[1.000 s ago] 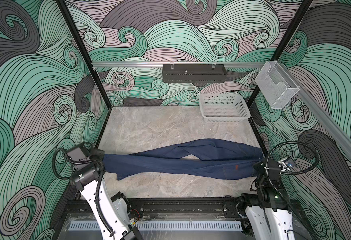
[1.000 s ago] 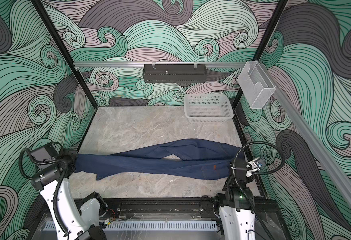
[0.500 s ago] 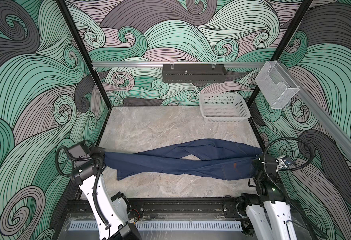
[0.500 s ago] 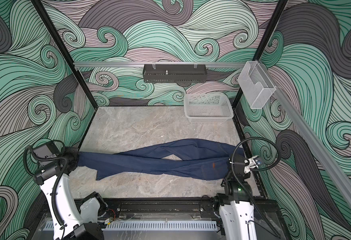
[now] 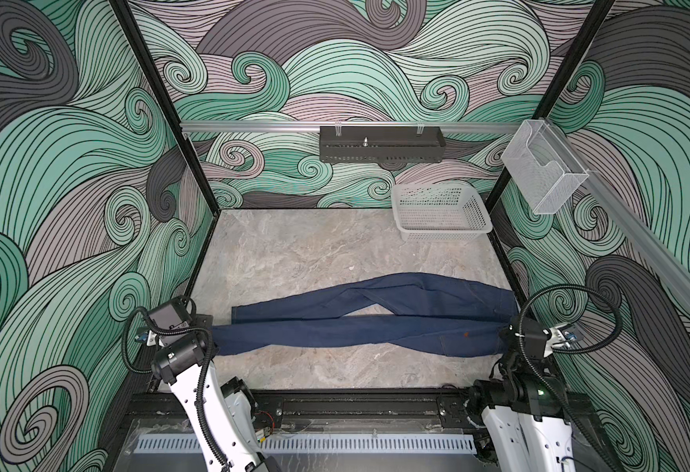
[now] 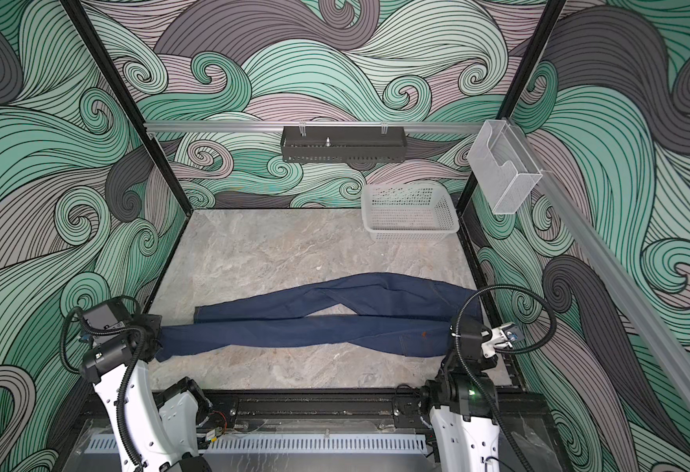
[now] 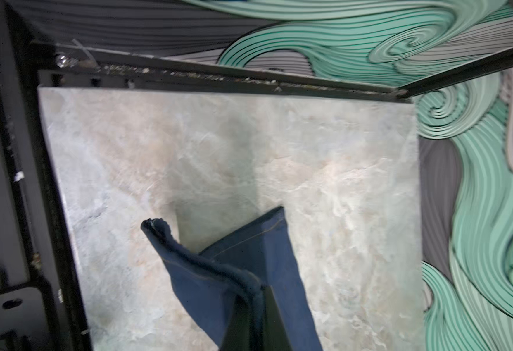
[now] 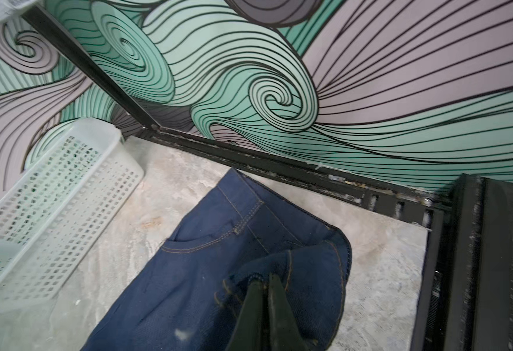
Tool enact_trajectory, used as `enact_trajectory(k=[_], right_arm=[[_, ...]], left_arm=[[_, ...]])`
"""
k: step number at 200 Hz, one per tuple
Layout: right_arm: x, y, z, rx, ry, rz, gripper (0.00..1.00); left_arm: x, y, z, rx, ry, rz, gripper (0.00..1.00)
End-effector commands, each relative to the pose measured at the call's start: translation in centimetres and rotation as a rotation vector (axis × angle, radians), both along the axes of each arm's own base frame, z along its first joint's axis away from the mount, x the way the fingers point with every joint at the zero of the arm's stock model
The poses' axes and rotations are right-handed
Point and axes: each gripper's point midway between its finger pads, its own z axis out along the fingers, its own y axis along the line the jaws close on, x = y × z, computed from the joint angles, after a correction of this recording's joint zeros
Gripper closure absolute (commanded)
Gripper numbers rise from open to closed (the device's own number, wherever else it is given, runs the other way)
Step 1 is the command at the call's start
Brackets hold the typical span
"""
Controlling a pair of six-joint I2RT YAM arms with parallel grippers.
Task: Fold and stack the trousers
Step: Flatten out the trousers at the center of the table.
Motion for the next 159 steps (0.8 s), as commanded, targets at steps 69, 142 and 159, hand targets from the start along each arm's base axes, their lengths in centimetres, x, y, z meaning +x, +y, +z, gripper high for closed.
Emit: enact_trajectory(k=[69,142,159], right_arm=[[-2.2,-0.5,-2.7,0.038,0.063,-0.096,0.13],[0.2,1.0,2.3,0.149,-0.048,-0.033,0.01],[1.0,1.6,2.9,0.195,-0.077,-0.012,0.01]], left_arm=[[0.1,1.1,1.9,0.012,-0.024,0.046,0.26],[3.6,1.8,6.5,0.031,-0.122,-0.056,0.13],[5.3,1.6,6.5,0.018,-0.174,-0.121,0.13]])
